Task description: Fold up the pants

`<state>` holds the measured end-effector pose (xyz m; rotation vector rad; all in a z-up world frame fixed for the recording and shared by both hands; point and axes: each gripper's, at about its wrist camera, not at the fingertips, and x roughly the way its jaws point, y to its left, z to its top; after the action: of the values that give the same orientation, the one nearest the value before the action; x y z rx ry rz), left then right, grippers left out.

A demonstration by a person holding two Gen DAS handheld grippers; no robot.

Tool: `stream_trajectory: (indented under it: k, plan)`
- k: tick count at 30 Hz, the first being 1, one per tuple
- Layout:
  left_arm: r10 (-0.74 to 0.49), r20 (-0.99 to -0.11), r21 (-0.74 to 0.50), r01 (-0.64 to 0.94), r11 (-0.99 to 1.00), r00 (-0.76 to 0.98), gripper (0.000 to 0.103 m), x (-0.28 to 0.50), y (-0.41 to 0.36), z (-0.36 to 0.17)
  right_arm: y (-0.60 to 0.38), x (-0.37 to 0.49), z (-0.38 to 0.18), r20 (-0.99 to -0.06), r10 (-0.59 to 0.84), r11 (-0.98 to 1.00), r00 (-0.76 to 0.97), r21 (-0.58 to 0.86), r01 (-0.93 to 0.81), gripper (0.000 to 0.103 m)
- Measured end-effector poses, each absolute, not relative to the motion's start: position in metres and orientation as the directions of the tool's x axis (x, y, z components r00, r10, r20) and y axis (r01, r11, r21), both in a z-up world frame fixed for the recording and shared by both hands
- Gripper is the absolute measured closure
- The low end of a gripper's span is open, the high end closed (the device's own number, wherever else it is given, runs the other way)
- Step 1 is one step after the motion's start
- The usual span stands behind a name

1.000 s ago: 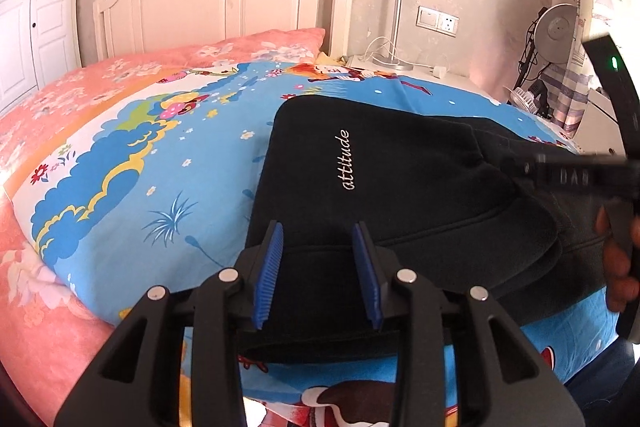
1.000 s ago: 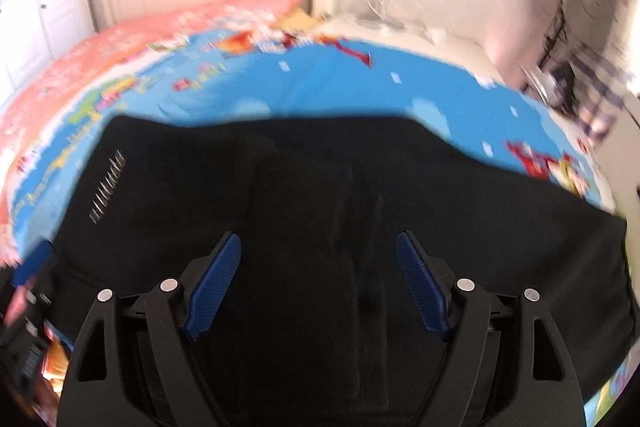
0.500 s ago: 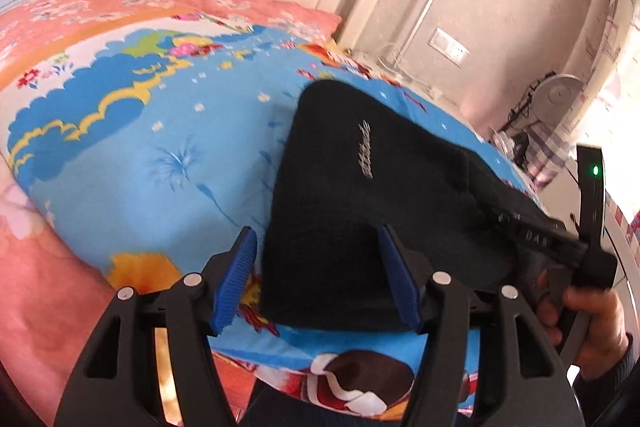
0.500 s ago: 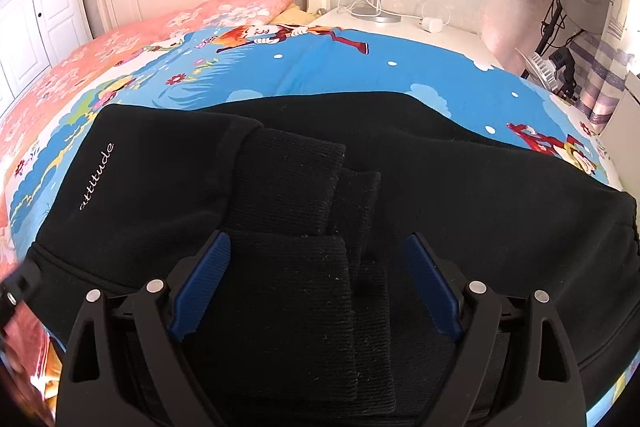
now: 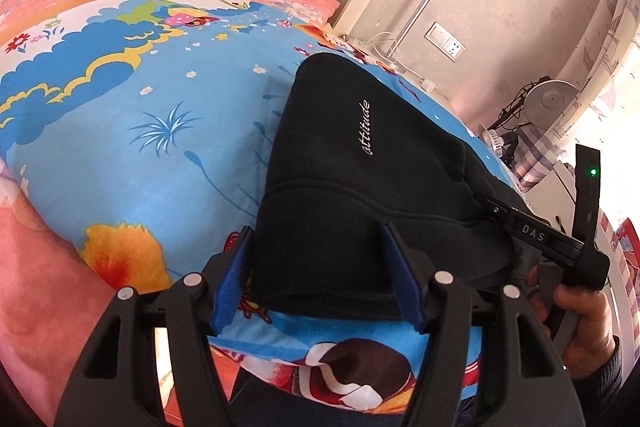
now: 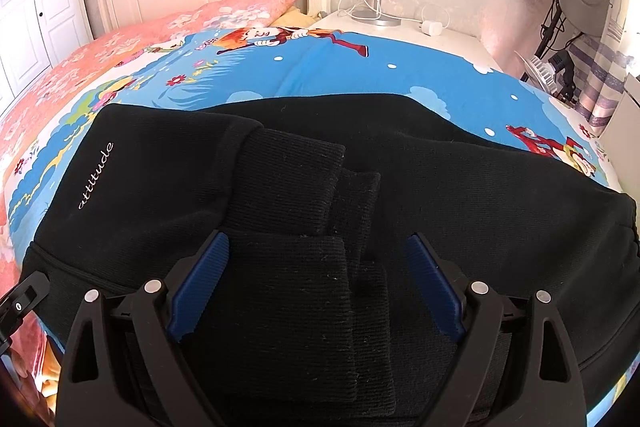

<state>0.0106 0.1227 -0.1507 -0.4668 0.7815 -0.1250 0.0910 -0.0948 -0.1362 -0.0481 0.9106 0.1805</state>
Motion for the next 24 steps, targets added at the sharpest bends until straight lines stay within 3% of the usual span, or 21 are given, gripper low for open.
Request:
stream_trajectory:
  k: [7,10,13,21,24]
  plan:
    - [-0.280,-0.655,-0.442,-0.055,0.895,0.702,0.043,0.012,0.122,-0.151,-0.103,0.102,-0.114,-0.800,0.206,0.976,0.563,0.127,-0.177,0.017]
    - [-0.279,-0.655,-0.442,-0.056,0.895,0.702,0.043,0.012,0.122,-0.151,-0.087,0.108,-0.089,-0.774,0.254,0.960,0.580,0.129,-0.248,0.028]
    - [-0.280,-0.657,-0.442,-0.057,0.895,0.700,0.043,0.012,0.122,-0.151,-0.048,0.125,-0.075,-0.773,0.369,0.903,0.516,0.168,-0.394,0.031]
    - [-0.290,-0.655,-0.459,-0.064,0.886,0.698,0.043,0.012,0.123,-0.151,0.045,0.177,-0.085,-0.799,0.443,0.806,0.407,0.157,-0.571,0.032]
    - [-0.302,-0.653,-0.475,-0.065,0.878,0.695,0.043,0.013,0.125,-0.151,0.064,0.190,-0.114,-0.841,0.418,0.801,0.344,0.163,-0.576,0.032]
